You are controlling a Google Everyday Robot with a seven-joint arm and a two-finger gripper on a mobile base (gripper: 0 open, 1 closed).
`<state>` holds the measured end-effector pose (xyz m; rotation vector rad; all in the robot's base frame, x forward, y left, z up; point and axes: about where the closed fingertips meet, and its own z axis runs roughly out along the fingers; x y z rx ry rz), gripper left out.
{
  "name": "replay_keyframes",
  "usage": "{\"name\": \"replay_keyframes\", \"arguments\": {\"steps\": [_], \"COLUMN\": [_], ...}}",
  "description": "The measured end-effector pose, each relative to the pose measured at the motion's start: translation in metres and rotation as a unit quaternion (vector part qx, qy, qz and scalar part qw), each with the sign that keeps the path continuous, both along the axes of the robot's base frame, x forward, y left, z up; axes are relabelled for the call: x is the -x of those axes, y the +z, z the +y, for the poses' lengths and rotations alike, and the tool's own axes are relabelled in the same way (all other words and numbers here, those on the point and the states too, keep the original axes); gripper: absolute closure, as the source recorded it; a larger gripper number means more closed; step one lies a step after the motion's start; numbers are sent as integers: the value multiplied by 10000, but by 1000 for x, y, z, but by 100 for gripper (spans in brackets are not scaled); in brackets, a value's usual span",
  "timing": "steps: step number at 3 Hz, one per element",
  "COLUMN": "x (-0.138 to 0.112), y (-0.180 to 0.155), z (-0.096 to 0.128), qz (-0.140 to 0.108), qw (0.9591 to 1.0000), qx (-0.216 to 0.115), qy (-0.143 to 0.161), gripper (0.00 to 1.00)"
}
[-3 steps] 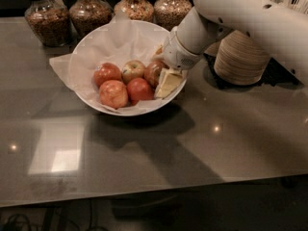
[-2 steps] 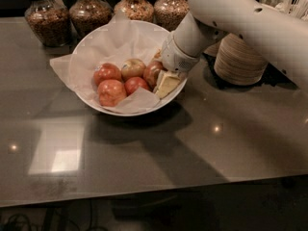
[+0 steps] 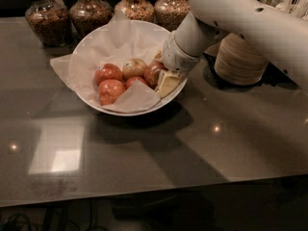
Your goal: Pick apple from white bowl
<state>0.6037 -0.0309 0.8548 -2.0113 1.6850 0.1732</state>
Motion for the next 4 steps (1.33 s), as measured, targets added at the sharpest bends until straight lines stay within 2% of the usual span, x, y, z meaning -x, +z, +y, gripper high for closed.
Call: {"name": "replay_keyframes", "arguments": {"steps": [2, 3, 4], "x": [0, 16, 34], "y": [1, 46, 92], "z": [3, 3, 1], "qz": [-1, -308, -604], "qw": [10000, 9988, 9948], "qx": [-1, -351, -770], "qy": [0, 138, 297], "gripper": [100, 100, 100]}}
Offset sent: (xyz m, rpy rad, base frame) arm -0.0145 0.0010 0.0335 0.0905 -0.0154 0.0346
